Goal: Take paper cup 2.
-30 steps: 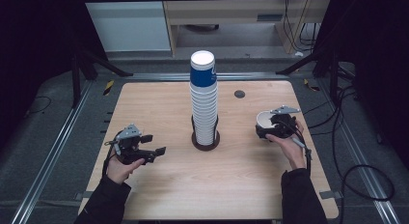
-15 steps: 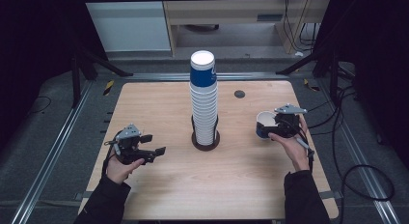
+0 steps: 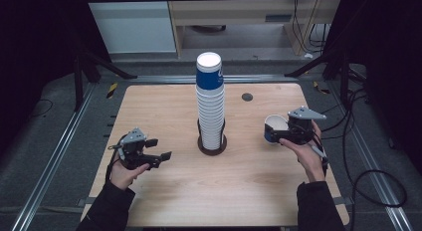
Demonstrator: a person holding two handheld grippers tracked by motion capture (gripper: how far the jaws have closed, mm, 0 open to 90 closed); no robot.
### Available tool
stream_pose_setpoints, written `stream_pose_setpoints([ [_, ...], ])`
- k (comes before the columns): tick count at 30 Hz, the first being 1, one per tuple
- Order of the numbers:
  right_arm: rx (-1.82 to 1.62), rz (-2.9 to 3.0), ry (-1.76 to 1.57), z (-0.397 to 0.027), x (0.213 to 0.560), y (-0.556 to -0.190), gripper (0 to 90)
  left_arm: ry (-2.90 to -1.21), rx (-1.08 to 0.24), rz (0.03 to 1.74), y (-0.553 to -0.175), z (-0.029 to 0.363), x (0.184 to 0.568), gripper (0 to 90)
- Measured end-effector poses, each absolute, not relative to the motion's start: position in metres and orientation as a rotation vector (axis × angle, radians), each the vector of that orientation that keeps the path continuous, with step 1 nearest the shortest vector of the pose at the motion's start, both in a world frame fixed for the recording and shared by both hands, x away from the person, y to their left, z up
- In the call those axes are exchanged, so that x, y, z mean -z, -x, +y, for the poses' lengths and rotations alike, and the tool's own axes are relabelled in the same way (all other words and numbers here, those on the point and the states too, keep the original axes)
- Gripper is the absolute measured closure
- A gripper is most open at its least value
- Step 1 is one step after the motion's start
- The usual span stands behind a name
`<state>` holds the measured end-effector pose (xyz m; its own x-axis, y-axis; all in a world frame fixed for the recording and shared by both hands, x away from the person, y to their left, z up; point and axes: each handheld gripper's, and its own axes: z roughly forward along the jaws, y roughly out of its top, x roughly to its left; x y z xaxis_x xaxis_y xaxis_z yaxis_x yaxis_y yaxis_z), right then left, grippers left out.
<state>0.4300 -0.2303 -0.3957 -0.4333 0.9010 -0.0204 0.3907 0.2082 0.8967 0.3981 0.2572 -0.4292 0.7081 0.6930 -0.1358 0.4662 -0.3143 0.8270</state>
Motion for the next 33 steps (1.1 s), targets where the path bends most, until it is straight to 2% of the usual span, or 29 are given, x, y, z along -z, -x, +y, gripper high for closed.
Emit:
stream_pose_setpoints([
  [16,-1.448,1.908,-0.998,-0.186,0.336,-0.408,4.3,-1.978,-0.323,0.893,-0.396,0.255,0.427,18.6],
  [33,-1.608,1.894,-0.819,-0.129,0.28,-0.415,3.3,-1.981,-0.326,0.896,-0.397,0.255,0.428,18.6],
])
